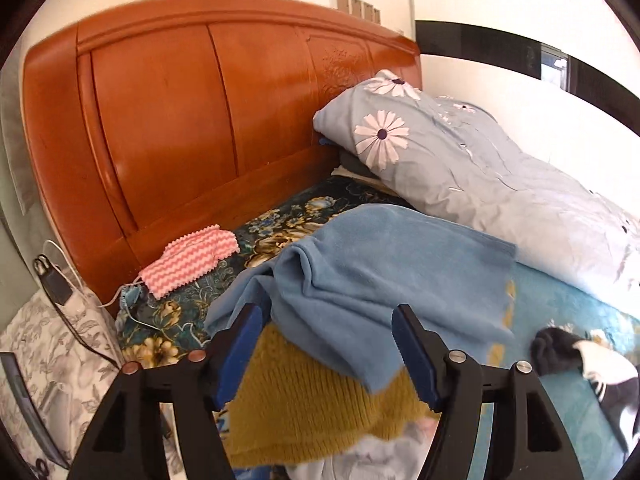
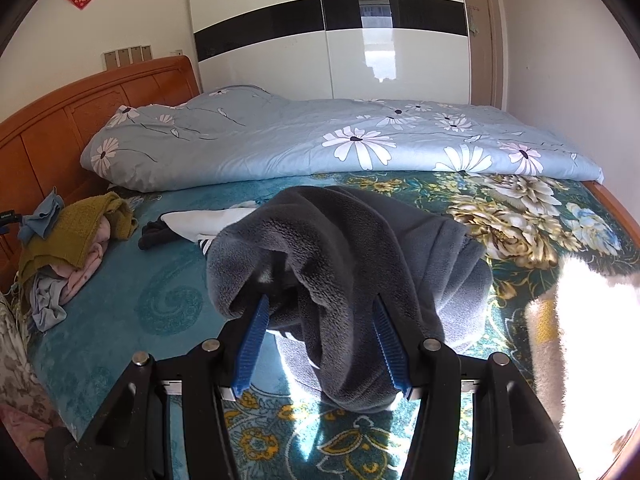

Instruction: Fold clothes

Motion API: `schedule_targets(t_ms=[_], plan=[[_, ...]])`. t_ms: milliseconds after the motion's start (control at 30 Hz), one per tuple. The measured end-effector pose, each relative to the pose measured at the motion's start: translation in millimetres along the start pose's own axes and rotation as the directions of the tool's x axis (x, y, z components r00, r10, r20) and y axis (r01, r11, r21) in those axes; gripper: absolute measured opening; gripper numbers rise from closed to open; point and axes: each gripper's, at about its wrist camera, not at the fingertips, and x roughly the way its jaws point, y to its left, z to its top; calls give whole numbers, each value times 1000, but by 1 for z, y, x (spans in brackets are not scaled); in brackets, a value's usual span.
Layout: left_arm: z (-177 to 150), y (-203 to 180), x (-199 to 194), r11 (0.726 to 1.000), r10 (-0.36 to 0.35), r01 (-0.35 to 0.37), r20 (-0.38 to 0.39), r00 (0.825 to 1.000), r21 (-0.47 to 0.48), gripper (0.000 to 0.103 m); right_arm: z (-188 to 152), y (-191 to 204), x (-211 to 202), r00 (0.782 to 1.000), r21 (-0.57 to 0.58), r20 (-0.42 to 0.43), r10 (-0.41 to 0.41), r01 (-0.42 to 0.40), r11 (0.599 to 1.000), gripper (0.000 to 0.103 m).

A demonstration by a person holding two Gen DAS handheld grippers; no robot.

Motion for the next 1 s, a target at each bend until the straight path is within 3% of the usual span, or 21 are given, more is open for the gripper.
schedule_targets(t_ms=[100,200,267,367,500,567,700,767,800,900,1000], plan=[[-29,-29,-25,992,-123,122,17,992,43,83,-8,-12,-5,1000,6,-3,-18,18,1000,56],[-63,-75,-44,957,-277,275,8,961,90,87,-14,-26,-3,999,35,-24,-20,21,999,56],[-93,-120,-48,913,-376,376,-35,926,159,87,-18,-31,-2,1000,62,-16,8,-7,998,56],[-141,-195,-49,846,-459,475,-122,880,243,87,-17,-29,-4,999,61,8,48,-48,997,56],[-193,-263,-60,763,-564,600,-205,800,243,87,-6,-19,0,997,5,30,75,-75,997,56],[-211,-283,-71,739,-597,631,-204,776,234,87,1,-16,5,996,-19,36,78,-77,997,56],[-228,-297,-83,725,-599,638,-220,770,257,87,14,-19,14,989,-8,57,137,-137,991,53],[-231,-299,-85,716,-596,644,-244,765,269,87,20,-26,14,985,6,73,157,-158,987,19],[-232,-299,-86,716,-592,642,-249,767,274,87,24,-29,14,983,13,81,167,-168,986,15],[-229,-294,-89,746,-571,609,-211,793,269,87,35,-48,8,985,23,105,140,-143,989,14],[-223,-287,-88,765,-581,606,-174,795,218,87,50,-89,-11,985,66,171,13,-25,998,14]])
